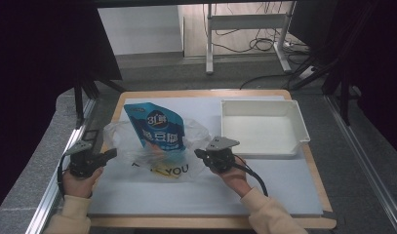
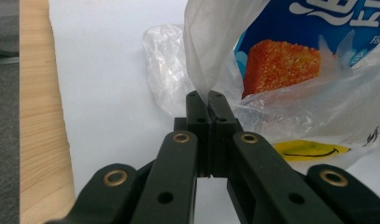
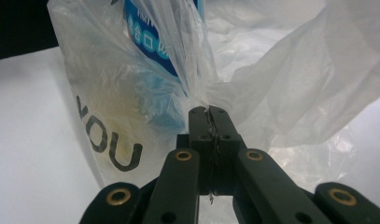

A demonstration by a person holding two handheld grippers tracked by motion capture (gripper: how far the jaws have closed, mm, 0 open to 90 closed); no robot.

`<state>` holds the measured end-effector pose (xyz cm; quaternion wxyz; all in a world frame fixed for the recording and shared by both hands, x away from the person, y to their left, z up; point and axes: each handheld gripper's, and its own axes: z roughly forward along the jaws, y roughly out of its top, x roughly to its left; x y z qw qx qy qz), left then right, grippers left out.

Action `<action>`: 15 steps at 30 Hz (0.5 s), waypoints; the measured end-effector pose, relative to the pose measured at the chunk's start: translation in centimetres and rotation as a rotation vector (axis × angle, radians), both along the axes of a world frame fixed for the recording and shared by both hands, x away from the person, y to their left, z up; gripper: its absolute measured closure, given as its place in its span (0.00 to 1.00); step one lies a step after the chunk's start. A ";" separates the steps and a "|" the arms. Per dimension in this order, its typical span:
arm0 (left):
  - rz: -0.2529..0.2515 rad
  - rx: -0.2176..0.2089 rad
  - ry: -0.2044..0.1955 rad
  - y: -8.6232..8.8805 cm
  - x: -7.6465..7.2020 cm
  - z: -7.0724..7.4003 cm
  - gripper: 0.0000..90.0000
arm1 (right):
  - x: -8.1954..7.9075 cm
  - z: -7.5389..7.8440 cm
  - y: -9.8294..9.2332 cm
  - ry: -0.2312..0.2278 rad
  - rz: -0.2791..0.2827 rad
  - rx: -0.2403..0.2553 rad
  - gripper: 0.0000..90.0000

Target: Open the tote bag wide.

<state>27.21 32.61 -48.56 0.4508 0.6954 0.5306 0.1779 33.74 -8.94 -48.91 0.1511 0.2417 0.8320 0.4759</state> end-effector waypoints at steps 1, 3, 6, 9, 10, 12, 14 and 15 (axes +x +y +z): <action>0.000 0.000 0.002 0.0 0.0 -0.1 1.00 | 0.0 -0.1 0.0 0.003 -0.002 -0.003 0.98; -0.001 0.001 0.010 0.0 0.0 -0.3 1.00 | 0.0 -0.2 -0.1 0.010 -0.001 0.000 0.98; -0.002 0.002 0.014 -0.1 0.1 -0.5 1.00 | 0.0 -0.4 -0.1 0.018 -0.002 -0.003 0.98; -0.004 0.006 0.026 -0.2 0.3 -0.9 1.00 | 0.0 -0.9 0.0 0.036 0.001 -0.016 0.98; -0.003 0.006 0.029 -0.2 0.3 -1.0 1.00 | 0.0 -1.0 0.0 0.039 0.002 -0.020 0.98; -0.005 0.009 0.036 -0.3 0.4 -1.2 1.00 | 0.0 -1.2 0.0 0.049 0.003 -0.027 0.98; -0.007 0.015 0.044 -0.4 0.5 -1.5 1.00 | 0.0 -1.4 0.0 0.062 0.004 -0.032 0.98; -0.007 0.015 0.044 -0.4 0.5 -1.5 1.00 | 0.0 -1.4 0.0 0.062 0.004 -0.032 0.98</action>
